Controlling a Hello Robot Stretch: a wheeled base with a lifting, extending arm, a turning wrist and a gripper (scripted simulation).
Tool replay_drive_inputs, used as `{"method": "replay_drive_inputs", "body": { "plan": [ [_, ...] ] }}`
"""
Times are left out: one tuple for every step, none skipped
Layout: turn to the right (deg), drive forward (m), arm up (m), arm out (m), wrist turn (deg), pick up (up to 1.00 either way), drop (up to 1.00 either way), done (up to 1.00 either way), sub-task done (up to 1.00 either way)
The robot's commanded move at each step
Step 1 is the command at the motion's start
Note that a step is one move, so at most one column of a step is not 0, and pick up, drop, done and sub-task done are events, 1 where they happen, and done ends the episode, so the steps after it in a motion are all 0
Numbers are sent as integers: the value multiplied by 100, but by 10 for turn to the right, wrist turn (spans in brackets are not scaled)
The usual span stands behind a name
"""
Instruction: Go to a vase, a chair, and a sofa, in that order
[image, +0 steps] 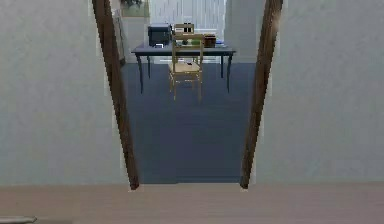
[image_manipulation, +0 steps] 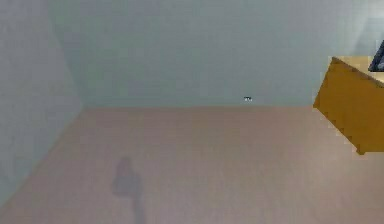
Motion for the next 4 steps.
{"method": "replay_drive_inputs", "body": {
  "plan": [
    [-450, 0, 0, 0, 0, 0, 0, 0, 0],
    [-120, 0, 0, 0, 0, 0, 0, 0, 0],
    [0, 40, 0, 0, 0, 0, 0, 0, 0],
    [450, 0, 0, 0, 0, 0, 0, 0, 0]
  ]
}}
